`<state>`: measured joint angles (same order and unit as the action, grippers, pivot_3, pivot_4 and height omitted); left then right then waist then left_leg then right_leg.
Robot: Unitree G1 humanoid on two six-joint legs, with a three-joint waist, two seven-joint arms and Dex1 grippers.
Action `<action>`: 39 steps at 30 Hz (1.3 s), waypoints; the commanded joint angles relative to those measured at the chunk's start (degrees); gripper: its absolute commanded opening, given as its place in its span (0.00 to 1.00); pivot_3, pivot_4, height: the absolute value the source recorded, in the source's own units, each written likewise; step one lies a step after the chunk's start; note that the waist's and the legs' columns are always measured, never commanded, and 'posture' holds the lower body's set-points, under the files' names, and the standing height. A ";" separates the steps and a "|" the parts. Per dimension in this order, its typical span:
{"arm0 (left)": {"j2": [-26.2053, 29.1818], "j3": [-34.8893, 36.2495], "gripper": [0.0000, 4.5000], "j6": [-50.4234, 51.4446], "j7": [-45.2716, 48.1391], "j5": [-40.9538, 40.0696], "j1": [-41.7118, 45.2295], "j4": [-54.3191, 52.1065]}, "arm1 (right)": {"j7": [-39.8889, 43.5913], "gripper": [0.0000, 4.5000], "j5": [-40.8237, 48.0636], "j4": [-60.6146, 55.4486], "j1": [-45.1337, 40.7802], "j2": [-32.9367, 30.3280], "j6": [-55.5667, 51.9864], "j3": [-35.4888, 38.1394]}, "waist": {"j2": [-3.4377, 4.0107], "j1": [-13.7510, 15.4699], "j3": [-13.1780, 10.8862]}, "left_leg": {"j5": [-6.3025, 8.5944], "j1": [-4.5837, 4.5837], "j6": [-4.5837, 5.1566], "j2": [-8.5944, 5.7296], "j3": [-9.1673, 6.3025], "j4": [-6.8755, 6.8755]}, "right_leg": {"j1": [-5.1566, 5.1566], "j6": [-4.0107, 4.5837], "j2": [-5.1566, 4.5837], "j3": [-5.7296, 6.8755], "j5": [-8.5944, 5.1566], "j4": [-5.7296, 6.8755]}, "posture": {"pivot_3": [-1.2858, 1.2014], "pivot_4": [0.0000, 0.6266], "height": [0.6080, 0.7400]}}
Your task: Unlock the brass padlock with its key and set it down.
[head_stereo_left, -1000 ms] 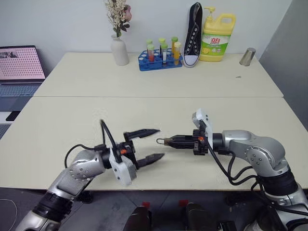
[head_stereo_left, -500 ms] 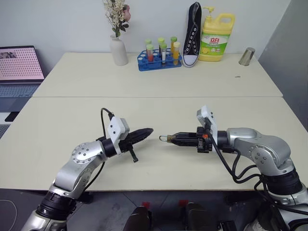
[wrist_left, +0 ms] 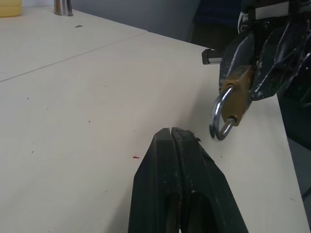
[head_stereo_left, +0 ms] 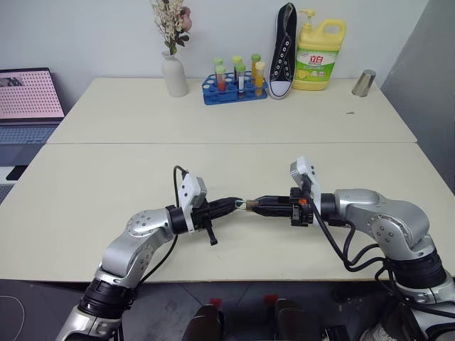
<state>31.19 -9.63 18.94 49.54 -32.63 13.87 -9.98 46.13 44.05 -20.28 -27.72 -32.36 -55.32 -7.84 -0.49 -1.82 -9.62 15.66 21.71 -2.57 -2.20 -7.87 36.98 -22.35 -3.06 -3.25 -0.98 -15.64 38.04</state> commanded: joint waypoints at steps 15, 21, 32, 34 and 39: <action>1.77 5.17 0.00 7.34 1.72 -3.77 -4.11 -12.50 | 0.93 0.03 0.09 -1.48 -0.26 -0.15 1.15 0.83 | 0.00 0.02 0.00 | 0.00 0.00 0.00 0.01 0.01 -0.01 | 0.00 0.00 0.00 -0.01 0.00 -0.02 | 0.52 0.24 1.00; 1.43 6.94 0.00 12.75 0.70 -9.12 -3.88 -15.73 | 1.12 0.03 -0.14 -1.17 -0.40 -0.11 1.27 0.54 | 0.00 0.05 0.00 | 0.00 0.00 0.00 0.01 0.01 -0.01 | 0.01 0.00 0.00 0.00 0.00 -0.02 | 0.52 0.24 1.00; -0.49 9.83 0.00 17.39 -3.21 -13.57 -1.21 -15.46 | 1.57 0.03 -0.54 -1.24 -0.26 -0.06 1.37 0.20 | 0.00 0.04 0.00 | 0.00 0.00 0.00 0.01 0.01 -0.01 | 0.01 0.00 0.00 -0.01 0.00 -0.03 | 0.52 0.24 1.00; -0.39 9.73 0.00 17.30 -3.14 -13.27 -1.05 -15.27 | 1.65 0.03 -0.68 -1.27 -0.26 0.03 1.32 0.19 | 0.00 0.05 0.00 | 0.00 0.00 0.00 0.01 0.01 -0.01 | 0.01 0.00 0.00 0.00 0.00 -0.03 | 0.52 0.24 1.00; -0.57 10.08 0.00 17.44 -3.46 -13.15 -0.83 -14.89 | 1.74 0.03 -0.75 -1.34 -0.21 0.03 1.21 0.16 | 0.00 0.05 0.00 | 0.00 0.00 0.00 0.00 0.01 -0.01 | 0.01 0.00 0.00 0.00 0.00 -0.04 | 0.52 0.24 1.00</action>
<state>31.04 -0.76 36.57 46.46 -45.08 11.99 -23.96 47.32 43.30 -20.25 -27.71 -32.48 -55.24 -8.11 -0.50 -1.77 -9.62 15.66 21.71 -2.57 -2.20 -7.86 36.97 -22.35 -3.06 -3.26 -0.98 -15.65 38.01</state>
